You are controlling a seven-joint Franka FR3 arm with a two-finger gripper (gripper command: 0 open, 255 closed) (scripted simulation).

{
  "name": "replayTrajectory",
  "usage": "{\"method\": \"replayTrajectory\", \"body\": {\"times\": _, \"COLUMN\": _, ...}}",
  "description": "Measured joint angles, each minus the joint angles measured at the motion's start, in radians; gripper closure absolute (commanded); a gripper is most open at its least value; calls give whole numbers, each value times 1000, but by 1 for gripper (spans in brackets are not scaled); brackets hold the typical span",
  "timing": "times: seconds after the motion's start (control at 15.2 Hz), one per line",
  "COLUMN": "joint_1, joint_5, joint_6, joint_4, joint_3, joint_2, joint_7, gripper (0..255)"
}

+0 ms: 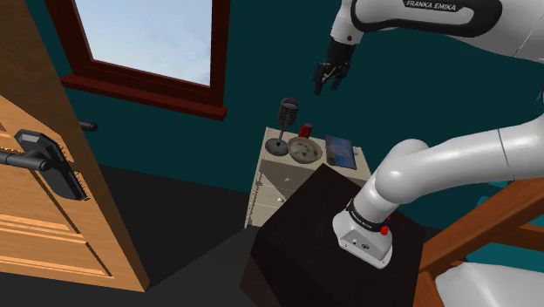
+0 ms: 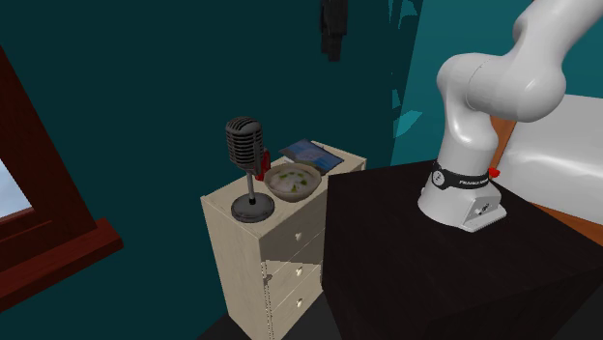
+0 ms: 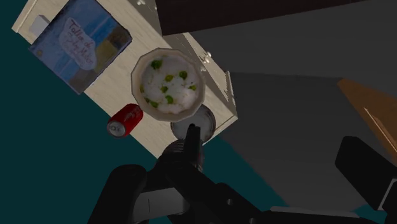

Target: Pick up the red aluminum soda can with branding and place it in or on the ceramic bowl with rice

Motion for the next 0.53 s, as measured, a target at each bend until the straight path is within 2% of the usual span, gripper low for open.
{"method": "replayTrajectory", "body": {"times": 0.53, "joint_1": -35, "joint_5": -57, "joint_6": 240, "joint_4": -78, "joint_3": -143, "joint_2": 142, "joint_7": -128, "gripper": 0}}
